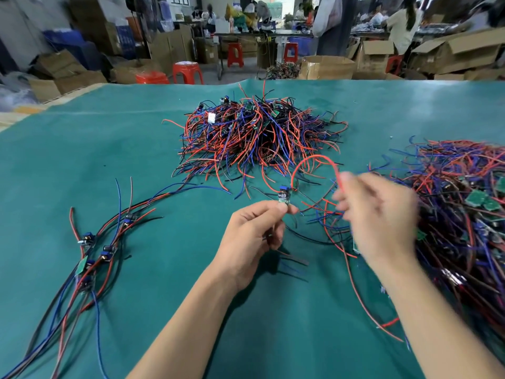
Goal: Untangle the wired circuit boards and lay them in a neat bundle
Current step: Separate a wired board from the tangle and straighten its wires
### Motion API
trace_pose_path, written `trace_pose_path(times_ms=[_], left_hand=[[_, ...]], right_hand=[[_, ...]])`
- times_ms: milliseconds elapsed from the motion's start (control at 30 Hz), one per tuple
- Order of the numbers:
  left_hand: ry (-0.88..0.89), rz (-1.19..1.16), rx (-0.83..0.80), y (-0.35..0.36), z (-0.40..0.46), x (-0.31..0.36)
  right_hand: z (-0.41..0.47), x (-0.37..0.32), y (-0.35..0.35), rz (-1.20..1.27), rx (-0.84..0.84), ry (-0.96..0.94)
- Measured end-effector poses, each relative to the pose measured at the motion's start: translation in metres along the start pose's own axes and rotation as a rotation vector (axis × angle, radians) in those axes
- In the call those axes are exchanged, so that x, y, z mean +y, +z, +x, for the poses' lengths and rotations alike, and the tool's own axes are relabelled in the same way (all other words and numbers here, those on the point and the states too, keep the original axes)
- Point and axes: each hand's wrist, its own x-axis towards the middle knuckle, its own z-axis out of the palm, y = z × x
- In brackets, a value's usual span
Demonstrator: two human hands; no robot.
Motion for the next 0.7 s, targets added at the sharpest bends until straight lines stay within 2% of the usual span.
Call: trace_pose_path(times_ms=[33, 100, 200, 333, 433, 700], left_hand=[[0.003, -0.018, -0.003, 0.000, 0.000, 0.000], [0.011, -0.012, -0.029, 0.000, 0.000, 0.001], [0.024, 0.060, -0.105, 0.000, -0.002, 0.000], [0.010, 0.138, -0.134, 0.002, -0.004, -0.001], [-0.004, 0.157, -0.176, 0.002, -0.004, 0.001], [-0.041, 0.187, -0.259, 0.005, -0.006, 0.001]], right_hand=[[-0.008, -0.008, 0.008, -0.020, -0.140, -0.041], [-0.016, -0.015, 0.016, 0.011, -0.289, -0.056], [-0.019, -0.016, 0.017, 0.070, -0.401, -0.031], [-0.019, -0.010, 0.018, 0.085, -0.440, -0.020], [-0.015, -0.010, 0.015, 0.081, -0.387, -0.040], [0.015, -0.009, -0.021, 0.149, 0.051, 0.017]])
